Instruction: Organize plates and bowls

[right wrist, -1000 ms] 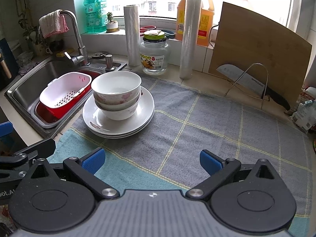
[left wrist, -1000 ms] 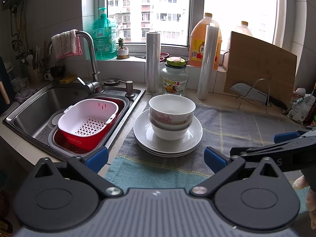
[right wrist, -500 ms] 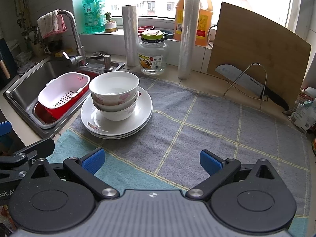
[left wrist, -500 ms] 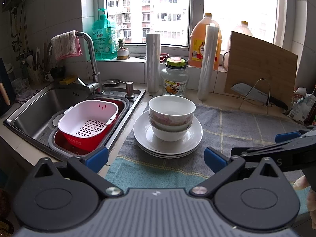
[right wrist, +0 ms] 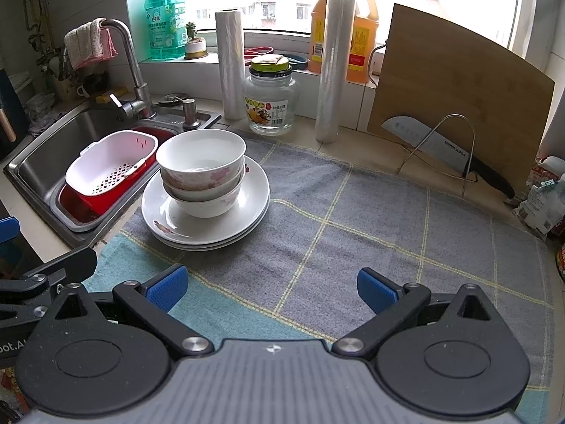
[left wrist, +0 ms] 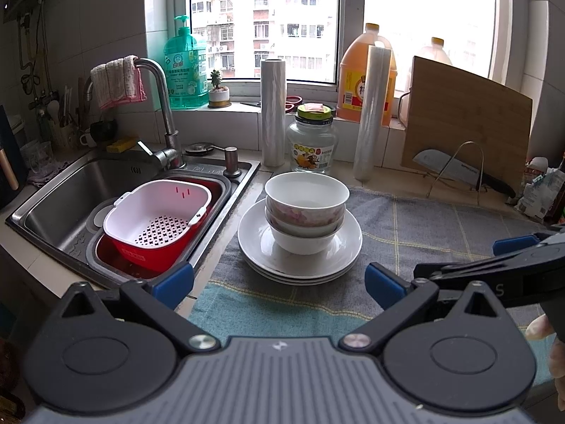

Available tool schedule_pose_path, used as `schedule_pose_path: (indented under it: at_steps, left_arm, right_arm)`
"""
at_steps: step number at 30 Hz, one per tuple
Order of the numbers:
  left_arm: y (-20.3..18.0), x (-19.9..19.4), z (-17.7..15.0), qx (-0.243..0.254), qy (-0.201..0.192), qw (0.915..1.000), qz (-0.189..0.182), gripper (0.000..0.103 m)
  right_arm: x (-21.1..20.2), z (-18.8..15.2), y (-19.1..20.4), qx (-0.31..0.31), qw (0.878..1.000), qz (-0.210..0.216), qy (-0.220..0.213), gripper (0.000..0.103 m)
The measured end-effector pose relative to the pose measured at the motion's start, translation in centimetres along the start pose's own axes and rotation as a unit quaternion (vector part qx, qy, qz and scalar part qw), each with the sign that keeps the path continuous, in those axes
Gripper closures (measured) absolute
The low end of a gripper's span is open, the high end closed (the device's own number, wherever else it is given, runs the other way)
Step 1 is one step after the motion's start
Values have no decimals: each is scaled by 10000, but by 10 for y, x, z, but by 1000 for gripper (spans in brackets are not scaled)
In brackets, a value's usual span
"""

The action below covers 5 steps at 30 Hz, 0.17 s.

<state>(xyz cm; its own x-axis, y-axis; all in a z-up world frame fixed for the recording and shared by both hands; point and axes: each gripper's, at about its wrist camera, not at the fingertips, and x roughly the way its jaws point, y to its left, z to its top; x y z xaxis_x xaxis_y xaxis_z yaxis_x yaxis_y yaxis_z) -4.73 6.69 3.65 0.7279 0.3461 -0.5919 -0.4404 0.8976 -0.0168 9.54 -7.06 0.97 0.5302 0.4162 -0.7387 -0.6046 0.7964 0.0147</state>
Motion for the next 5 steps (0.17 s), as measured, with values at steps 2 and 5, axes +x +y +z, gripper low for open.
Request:
schedule_pose_path:
  at_steps: [2, 5]
  left_arm:
    - [0, 0, 1, 5, 0, 10000, 0, 1]
    - [0, 1, 1, 8, 3, 10000, -5, 1]
  right_arm:
    - [0, 0, 0, -7, 10000, -2, -5, 0]
    - [0, 0, 0, -6, 10000, -14, -8, 0]
